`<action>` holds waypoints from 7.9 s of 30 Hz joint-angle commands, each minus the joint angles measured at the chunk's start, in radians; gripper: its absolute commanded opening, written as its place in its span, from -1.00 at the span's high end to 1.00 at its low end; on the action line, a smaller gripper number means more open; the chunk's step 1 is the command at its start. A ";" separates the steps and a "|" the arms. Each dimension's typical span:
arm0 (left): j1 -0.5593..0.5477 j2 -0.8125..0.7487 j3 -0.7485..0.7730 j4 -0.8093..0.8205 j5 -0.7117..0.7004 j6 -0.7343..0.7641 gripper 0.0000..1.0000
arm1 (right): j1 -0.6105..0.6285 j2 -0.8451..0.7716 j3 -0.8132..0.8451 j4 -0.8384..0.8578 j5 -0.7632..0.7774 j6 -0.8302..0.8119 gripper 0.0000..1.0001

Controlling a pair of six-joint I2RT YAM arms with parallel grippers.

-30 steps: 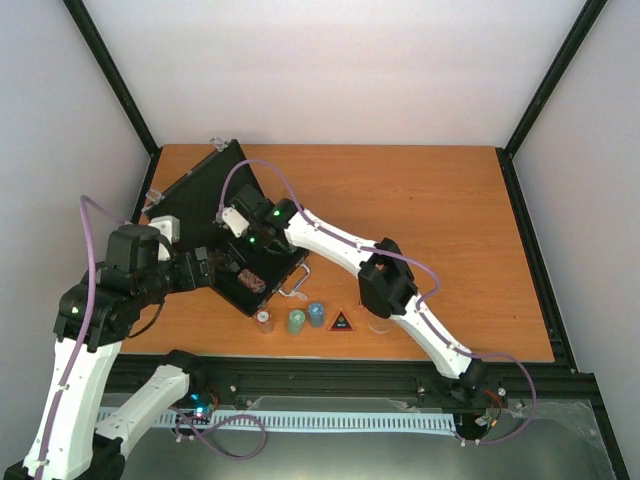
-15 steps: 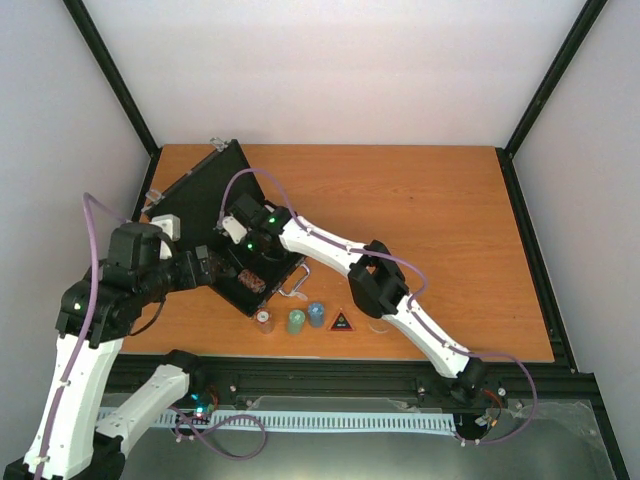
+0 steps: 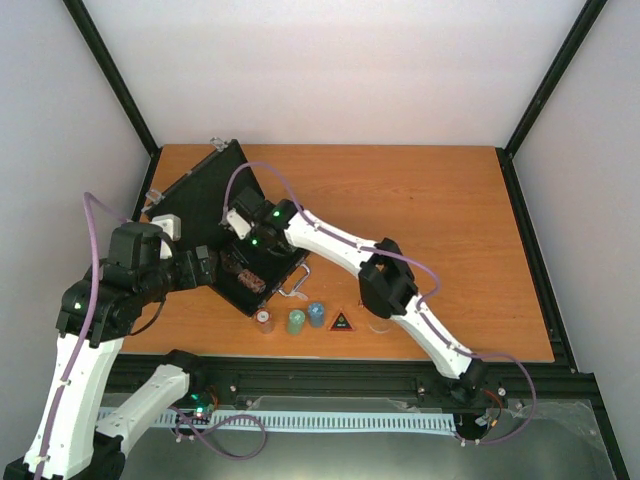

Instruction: Pack up texas hold em set

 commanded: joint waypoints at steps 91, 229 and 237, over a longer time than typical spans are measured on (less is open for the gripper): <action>-0.005 0.072 -0.066 0.143 0.130 0.032 -0.99 | -0.329 -0.700 -1.040 -0.071 0.535 0.510 0.87; -0.005 0.013 -0.132 0.119 0.149 0.019 -1.00 | -0.193 -0.718 -1.232 0.006 0.499 0.590 0.10; -0.005 0.015 -0.137 0.128 0.151 0.010 -1.00 | -0.194 -0.691 -1.242 0.027 0.464 0.568 0.23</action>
